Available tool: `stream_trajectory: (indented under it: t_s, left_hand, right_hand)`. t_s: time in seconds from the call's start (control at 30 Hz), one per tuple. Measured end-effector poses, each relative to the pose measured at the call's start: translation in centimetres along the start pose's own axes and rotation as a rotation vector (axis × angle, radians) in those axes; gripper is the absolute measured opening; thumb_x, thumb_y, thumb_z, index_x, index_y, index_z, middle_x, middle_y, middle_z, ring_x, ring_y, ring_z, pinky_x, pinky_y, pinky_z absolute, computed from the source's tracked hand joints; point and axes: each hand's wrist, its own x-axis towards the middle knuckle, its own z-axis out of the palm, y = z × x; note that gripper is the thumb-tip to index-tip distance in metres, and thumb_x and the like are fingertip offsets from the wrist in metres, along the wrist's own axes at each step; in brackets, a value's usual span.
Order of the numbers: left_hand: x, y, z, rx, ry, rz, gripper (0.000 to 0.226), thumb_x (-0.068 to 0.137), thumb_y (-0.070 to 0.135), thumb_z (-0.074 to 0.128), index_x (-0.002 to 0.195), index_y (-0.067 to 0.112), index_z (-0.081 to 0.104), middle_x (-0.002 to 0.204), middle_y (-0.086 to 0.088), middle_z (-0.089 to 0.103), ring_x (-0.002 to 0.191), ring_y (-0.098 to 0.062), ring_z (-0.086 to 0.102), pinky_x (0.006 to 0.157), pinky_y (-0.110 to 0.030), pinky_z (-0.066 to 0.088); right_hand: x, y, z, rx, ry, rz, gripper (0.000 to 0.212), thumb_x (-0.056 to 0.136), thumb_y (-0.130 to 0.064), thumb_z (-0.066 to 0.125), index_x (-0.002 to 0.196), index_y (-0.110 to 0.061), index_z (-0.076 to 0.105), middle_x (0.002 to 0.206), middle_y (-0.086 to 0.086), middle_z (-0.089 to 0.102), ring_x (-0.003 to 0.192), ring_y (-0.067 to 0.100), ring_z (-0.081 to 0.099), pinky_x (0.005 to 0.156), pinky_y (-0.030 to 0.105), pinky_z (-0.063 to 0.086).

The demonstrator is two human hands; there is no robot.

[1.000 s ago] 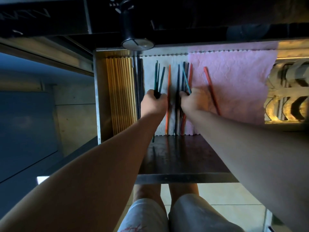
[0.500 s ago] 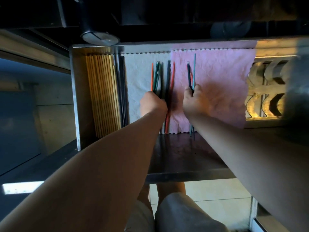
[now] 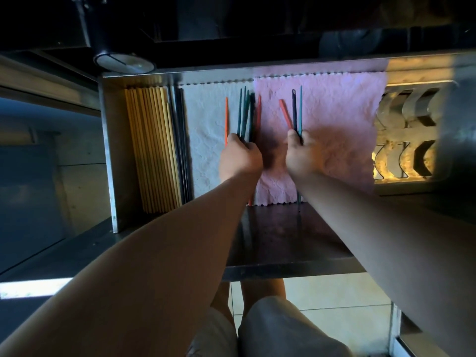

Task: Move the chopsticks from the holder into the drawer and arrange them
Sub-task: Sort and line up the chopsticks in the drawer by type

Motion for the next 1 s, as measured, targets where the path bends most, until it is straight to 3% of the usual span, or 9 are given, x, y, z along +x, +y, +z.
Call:
stream_trajectory:
  t_s: [0.1,0.2,0.33,0.4,0.53,0.6,0.73,0.9,1.0]
  left_hand:
    - [0.7,-0.4,0.2,0.019,-0.043,-0.026,0.027,0.091,0.019,0.054,0.112,0.004,0.06,0.107,-0.016,0.066,0.1,-0.036,0.062,0.075,-0.033,0.044]
    - [1.2,-0.6,0.3,0.022,-0.076,-0.082,0.029,0.085,0.021,0.063,0.108,0.003,0.065,0.102,-0.015,0.069,0.096,-0.035,0.065,0.073,-0.033,0.049]
    - [1.1,-0.2,0.1,-0.002,-0.082,-0.113,0.029,0.083,0.023,0.064,0.103,0.002,0.066,0.093,-0.012,0.067,0.091,-0.033,0.065,0.064,-0.028,0.042]
    - [0.6,0.1,-0.3,-0.026,-0.071,-0.096,0.029,0.085,0.024,0.06,0.103,0.003,0.066,0.089,-0.011,0.064,0.091,-0.034,0.065,0.064,-0.028,0.041]
    - [0.0,0.0,-1.3,-0.036,-0.035,-0.049,0.036,0.094,0.028,0.046,0.114,0.002,0.061,0.107,-0.018,0.065,0.103,-0.037,0.06,0.076,-0.032,0.043]
    - [-0.2,-0.4,-2.2,-0.034,-0.043,-0.029,0.033,0.095,0.026,0.041,0.109,0.004,0.062,0.102,-0.017,0.064,0.097,-0.037,0.059,0.07,-0.029,0.038]
    - [0.0,-1.3,-4.0,-0.209,-0.068,-0.057,0.026,0.086,0.028,0.037,0.092,0.009,0.054,0.089,-0.016,0.065,0.071,-0.034,0.066,0.068,-0.038,0.056]
    - [1.0,-2.9,-6.1,-0.387,-0.079,-0.144,0.021,0.089,0.017,0.036,0.099,0.015,0.053,0.084,-0.015,0.059,0.062,-0.026,0.056,0.055,-0.031,0.048]
    - [1.6,-4.3,-6.9,-0.422,-0.114,-0.165,0.024,0.094,0.004,0.031,0.105,0.014,0.051,0.076,-0.005,0.054,0.058,-0.019,0.049,0.051,-0.027,0.043]
  right_hand:
    - [0.3,0.4,-0.5,0.11,0.0,0.055,0.036,0.098,-0.029,0.049,0.063,-0.021,0.048,0.059,-0.007,0.045,0.054,0.009,0.044,0.046,0.019,0.032]
    - [0.7,1.0,-0.7,0.218,-0.032,0.117,0.03,0.098,-0.031,0.048,0.07,-0.02,0.054,0.058,-0.006,0.047,0.052,0.009,0.045,0.049,0.019,0.031]
    - [1.1,1.4,-1.0,0.28,-0.017,0.145,0.033,0.096,-0.033,0.05,0.065,-0.023,0.051,0.056,-0.007,0.046,0.048,0.012,0.042,0.049,0.019,0.029]
    - [1.2,1.4,-1.1,0.301,-0.021,0.154,0.033,0.095,-0.032,0.052,0.063,-0.022,0.051,0.055,-0.007,0.046,0.047,0.013,0.042,0.048,0.019,0.029]
    - [0.9,0.8,-1.2,0.342,-0.047,0.192,0.039,0.092,-0.034,0.054,0.057,-0.019,0.048,0.038,-0.01,0.04,0.036,0.011,0.038,0.042,0.014,0.028]
    - [0.4,0.3,-0.7,0.36,-0.085,0.196,0.043,0.094,-0.037,0.051,0.056,-0.019,0.048,0.031,-0.01,0.036,0.029,0.007,0.034,0.04,0.013,0.026]
    - [-0.5,-0.9,0.8,0.4,-0.13,0.198,0.042,0.097,-0.036,0.048,0.059,-0.018,0.048,0.033,-0.009,0.036,0.024,0.003,0.031,0.035,0.012,0.023]
    - [-1.6,-2.3,3.3,0.294,-0.18,0.123,0.042,0.094,-0.038,0.048,0.058,-0.018,0.054,0.045,-0.001,0.046,0.024,0.003,0.035,0.045,0.019,0.027]
    - [-2.2,-3.7,5.2,0.244,-0.209,0.099,0.041,0.099,-0.028,0.044,0.059,-0.019,0.049,0.052,0.002,0.045,0.025,0.003,0.036,0.038,0.02,0.027]
